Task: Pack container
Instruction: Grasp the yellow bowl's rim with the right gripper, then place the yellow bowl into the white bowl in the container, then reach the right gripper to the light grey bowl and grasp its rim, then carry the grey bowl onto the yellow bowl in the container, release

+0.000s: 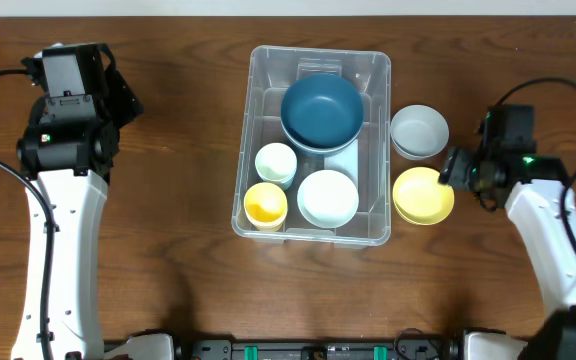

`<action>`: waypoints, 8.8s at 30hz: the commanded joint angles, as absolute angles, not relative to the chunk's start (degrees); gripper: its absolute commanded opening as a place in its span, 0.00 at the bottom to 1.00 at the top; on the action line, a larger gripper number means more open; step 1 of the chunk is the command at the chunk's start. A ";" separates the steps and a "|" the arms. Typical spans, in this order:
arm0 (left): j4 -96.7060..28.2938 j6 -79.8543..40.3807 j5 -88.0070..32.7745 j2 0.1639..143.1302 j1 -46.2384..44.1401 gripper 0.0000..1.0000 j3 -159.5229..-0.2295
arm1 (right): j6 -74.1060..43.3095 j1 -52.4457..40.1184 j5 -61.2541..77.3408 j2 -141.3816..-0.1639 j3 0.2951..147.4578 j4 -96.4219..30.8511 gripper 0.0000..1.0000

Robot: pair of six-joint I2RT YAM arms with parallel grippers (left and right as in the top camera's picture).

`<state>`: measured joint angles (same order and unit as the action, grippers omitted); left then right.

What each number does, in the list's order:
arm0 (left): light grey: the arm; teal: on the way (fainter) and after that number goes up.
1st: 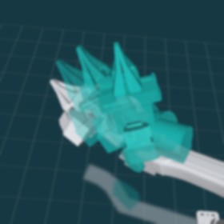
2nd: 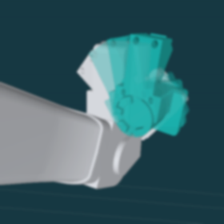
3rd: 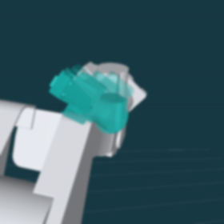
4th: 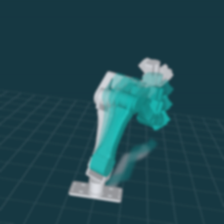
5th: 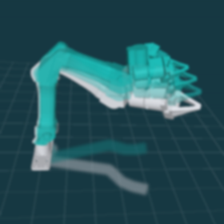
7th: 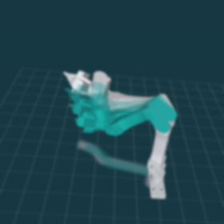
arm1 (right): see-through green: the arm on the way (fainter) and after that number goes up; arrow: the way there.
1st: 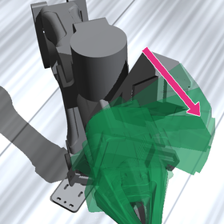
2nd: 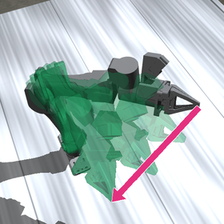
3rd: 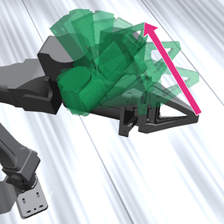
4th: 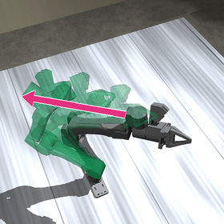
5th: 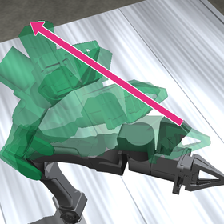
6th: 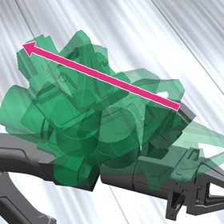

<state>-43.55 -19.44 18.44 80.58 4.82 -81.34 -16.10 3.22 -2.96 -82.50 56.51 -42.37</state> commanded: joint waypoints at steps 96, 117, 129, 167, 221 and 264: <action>-43.70 -18.92 19.62 80.47 5.08 0.98 -82.08 | -18.22 -7.94 -13.89 -73.38 72.36 -43.97 0.61; -43.70 -18.90 19.62 80.47 5.08 0.98 -82.08 | -12.95 5.21 4.80 -102.19 72.25 -31.53 0.70; -43.70 -18.92 19.62 80.47 5.08 0.98 -82.08 | -10.39 5.19 7.40 -113.36 72.25 -28.42 0.69; -43.70 -18.92 19.62 80.47 5.08 0.98 -82.08 | -11.22 5.87 7.49 -113.91 72.27 -27.42 0.34; -43.70 -18.92 19.62 80.47 5.08 0.98 -82.08 | -12.21 9.61 2.44 -92.58 73.93 -39.20 0.01; -43.70 -18.90 19.62 80.47 5.08 0.98 -82.08 | -11.64 -27.40 2.79 -81.71 73.76 -51.66 0.31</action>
